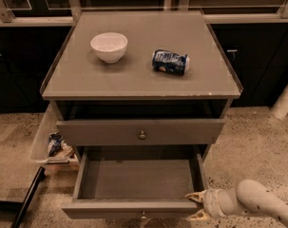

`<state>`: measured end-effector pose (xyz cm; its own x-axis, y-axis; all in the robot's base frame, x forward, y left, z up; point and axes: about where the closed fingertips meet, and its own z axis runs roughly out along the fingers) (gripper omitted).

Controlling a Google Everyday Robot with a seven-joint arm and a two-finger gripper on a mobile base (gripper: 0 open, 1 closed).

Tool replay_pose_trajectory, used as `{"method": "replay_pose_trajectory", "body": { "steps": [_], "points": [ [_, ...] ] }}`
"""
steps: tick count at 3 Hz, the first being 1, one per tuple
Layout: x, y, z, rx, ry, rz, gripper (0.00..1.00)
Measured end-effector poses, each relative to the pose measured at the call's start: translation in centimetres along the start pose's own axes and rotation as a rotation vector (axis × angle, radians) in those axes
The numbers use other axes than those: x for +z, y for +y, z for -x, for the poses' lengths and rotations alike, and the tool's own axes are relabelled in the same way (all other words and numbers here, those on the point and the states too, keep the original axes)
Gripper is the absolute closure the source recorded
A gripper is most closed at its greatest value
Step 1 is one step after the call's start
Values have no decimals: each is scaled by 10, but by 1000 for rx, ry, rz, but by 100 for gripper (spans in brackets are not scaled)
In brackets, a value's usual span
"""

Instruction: Open middle drawer

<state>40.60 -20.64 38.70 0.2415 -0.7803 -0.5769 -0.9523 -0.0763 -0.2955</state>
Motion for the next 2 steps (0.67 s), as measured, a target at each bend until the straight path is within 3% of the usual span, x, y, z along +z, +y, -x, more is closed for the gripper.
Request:
{"method": "replay_pose_trajectory", "body": {
  "steps": [1,2],
  "points": [
    [0,0,0,0,0,0,11],
    [0,0,0,0,0,0,0]
  ]
}}
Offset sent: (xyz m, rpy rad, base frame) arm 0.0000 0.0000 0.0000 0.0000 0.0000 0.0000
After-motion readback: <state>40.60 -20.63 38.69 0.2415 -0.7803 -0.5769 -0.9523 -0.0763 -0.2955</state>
